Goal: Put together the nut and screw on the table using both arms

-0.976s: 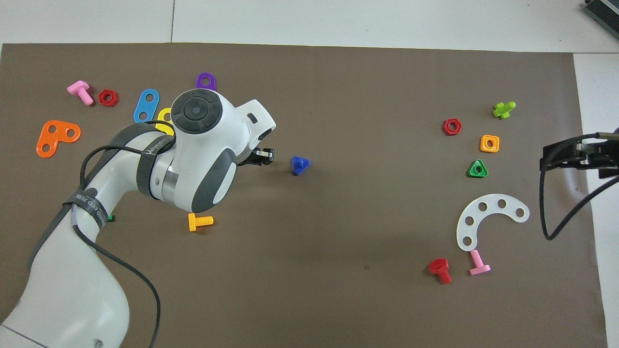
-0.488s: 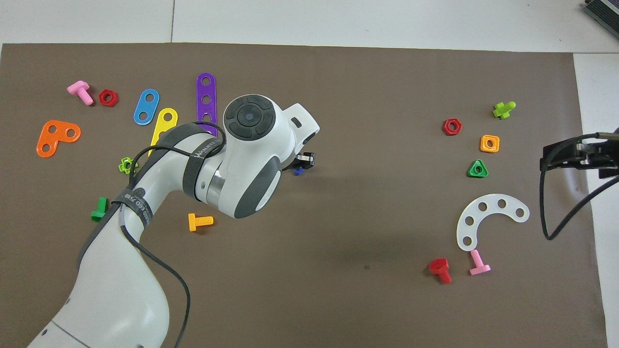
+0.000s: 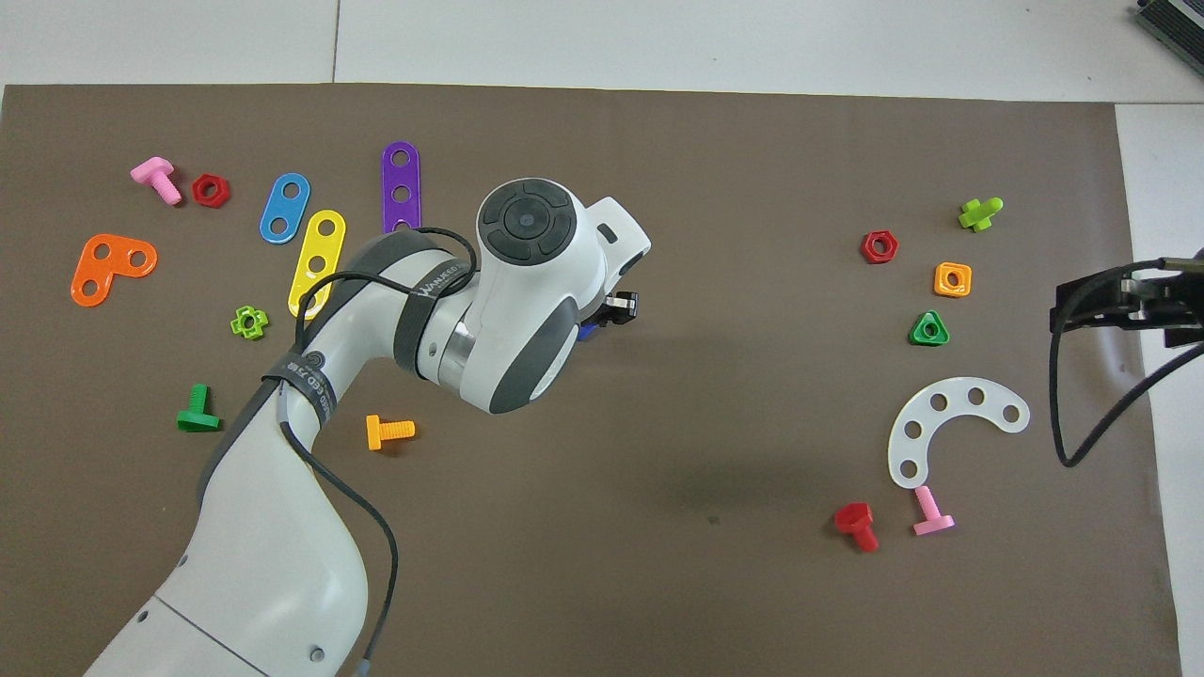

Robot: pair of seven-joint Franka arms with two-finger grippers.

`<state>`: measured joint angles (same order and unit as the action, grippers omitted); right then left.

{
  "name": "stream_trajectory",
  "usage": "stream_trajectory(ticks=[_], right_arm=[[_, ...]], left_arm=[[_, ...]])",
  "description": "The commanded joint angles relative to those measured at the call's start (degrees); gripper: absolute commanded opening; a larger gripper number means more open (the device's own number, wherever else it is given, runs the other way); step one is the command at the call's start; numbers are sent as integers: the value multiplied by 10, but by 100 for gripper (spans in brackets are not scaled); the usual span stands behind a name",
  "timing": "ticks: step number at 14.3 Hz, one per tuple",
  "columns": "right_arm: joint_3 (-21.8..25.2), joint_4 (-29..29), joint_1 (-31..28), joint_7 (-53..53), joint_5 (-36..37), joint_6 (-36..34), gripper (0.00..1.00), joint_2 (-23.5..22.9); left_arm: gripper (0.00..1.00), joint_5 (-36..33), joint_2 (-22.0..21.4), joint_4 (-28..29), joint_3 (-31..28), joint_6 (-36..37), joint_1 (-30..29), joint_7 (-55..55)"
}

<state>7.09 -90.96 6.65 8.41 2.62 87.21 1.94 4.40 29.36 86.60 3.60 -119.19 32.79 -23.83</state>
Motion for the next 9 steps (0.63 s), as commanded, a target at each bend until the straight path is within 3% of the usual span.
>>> stream_trajectory(ticks=[1, 9], right_arm=[[-1, -8, -1, -10, -9, -3, 100, 10], [-1, -8, -1, -10, -9, -3, 100, 10]], left_arm=[[17, 7, 13, -23, -11, 19, 9, -3], [14, 4, 13, -12, -12, 7, 8, -3]])
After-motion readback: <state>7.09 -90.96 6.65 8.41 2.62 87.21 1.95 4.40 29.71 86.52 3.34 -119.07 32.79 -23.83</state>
